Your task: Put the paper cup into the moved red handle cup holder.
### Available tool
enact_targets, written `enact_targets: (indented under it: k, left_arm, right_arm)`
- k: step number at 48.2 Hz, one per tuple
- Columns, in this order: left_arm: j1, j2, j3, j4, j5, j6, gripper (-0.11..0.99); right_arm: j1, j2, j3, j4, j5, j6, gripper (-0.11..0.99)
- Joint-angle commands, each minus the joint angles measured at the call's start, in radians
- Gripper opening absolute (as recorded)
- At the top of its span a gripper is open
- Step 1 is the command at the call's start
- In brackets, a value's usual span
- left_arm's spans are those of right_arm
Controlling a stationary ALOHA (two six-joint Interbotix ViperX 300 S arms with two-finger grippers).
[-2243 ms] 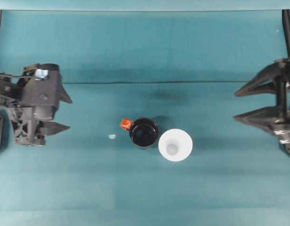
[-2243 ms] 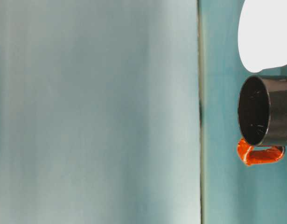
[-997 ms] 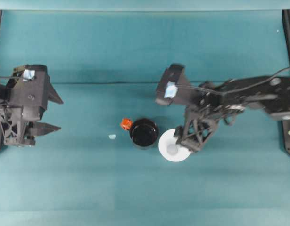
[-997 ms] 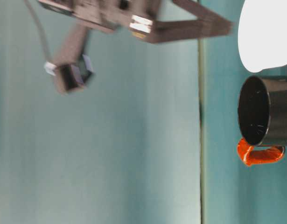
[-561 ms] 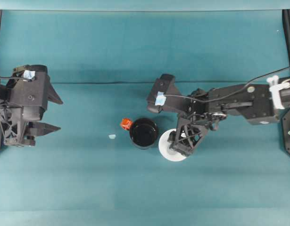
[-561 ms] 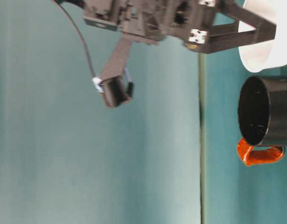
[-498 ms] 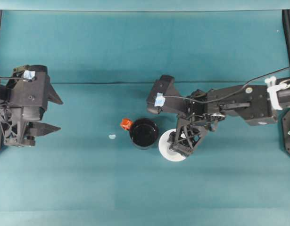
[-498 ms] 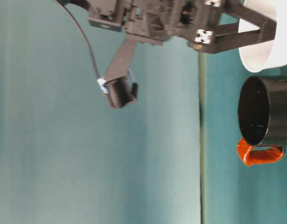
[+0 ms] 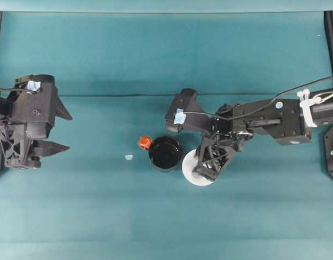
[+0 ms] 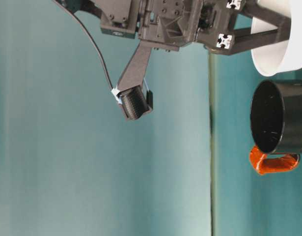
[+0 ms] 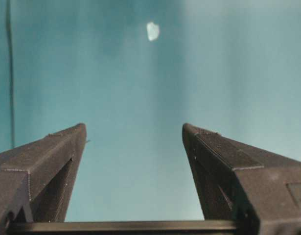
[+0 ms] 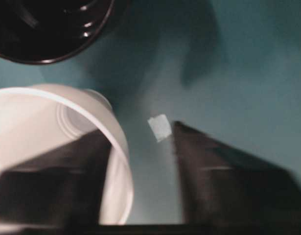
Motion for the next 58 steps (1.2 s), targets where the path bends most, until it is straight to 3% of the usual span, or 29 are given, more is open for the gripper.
enact_targets:
  k: [1,8,19,28,37,47,58]
  left_arm:
    - [-0.002,-0.002,-0.012,0.002,-0.006,-0.002,0.83]
    - [-0.002,-0.002,-0.011,0.000,-0.006,-0.002,0.83]
    - [-0.002,-0.002,-0.012,0.000,-0.006,-0.002,0.83]
    - [-0.002,0.000,-0.012,0.002,-0.006,-0.002,0.83]
    - [-0.002,0.000,-0.014,0.000,-0.006,-0.002,0.83]
    - [-0.002,0.000,-0.015,0.000,-0.008,-0.003,0.83]
    - [-0.002,-0.005,-0.012,0.002,-0.008,-0.003,0.83]
  right_arm:
    - [0.005,-0.015,-0.023,0.003,0.017,0.011,0.00]
    - [0.005,-0.032,-0.048,0.003,0.098,0.008,-0.10]
    - [-0.008,-0.138,-0.114,0.003,0.276,0.002,-0.11]
    - [-0.037,-0.256,-0.219,0.003,0.431,0.003,-0.11]
    - [-0.060,-0.282,-0.341,0.003,0.584,0.000,-0.11]
    - [-0.061,-0.219,-0.422,0.000,0.580,-0.011,-0.11]
    - [-0.061,-0.117,-0.477,-0.002,0.463,-0.023,-0.11]
